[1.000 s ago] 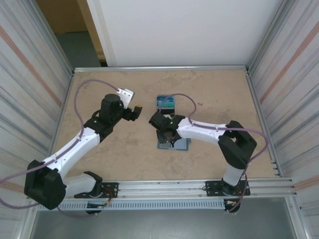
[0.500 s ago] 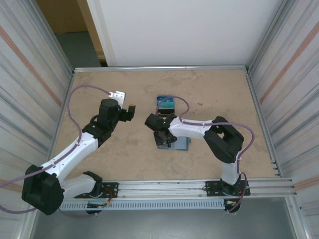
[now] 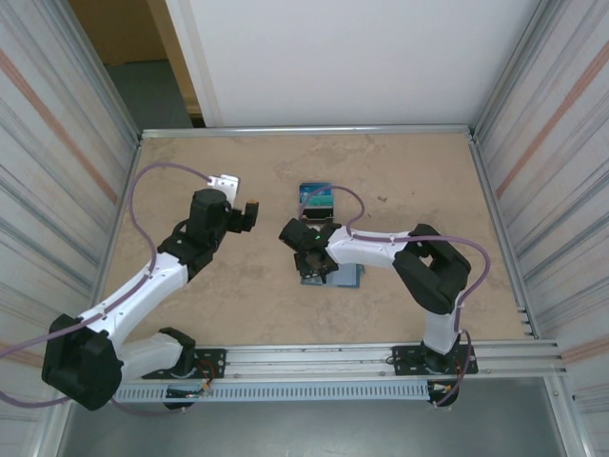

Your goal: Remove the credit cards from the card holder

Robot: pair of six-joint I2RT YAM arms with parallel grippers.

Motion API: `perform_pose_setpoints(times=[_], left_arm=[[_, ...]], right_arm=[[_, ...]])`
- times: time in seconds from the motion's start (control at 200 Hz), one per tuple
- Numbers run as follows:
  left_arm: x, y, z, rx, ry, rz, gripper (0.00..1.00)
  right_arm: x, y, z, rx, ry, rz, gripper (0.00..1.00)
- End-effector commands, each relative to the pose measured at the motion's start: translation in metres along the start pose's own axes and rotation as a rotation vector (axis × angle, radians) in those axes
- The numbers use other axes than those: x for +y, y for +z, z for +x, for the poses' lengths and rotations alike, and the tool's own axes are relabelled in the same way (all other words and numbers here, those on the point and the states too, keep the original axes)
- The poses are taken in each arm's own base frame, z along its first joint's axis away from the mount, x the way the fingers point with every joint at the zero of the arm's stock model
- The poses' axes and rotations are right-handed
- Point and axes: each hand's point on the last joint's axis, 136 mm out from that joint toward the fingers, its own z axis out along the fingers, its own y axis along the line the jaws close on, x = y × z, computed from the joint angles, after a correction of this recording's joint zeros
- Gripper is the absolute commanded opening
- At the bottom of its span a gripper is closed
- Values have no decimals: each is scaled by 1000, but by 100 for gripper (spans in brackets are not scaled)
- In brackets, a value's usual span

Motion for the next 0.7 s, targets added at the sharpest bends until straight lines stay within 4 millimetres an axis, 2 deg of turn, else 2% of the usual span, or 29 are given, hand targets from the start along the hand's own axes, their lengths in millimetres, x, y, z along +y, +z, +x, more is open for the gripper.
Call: perform_pose_setpoints(times=[0.0,0.15,0.311,0.431,0.511,0.697], left_arm=[[2,-16,-24,-76,13,-11,99],[-5,-30,-39,-129,77,-31,99],[-12,-43,-49,-195,91,-42,99],[-15,-50,-53,-239,78,-45,99],[-17,-52,-55,-248,73,-44,99],[-20,-50,-53,-234,75,-38,99]], right_arm=[[-13,4,19,77,4,-17,19],[-8,-8,13,58,-27,-82,15],[20,-24,20,71,-132,-222,15],[31,-35,29,79,-197,-267,16],[27,-39,31,73,-206,-245,17],[0,-38,21,38,-154,-108,26]])
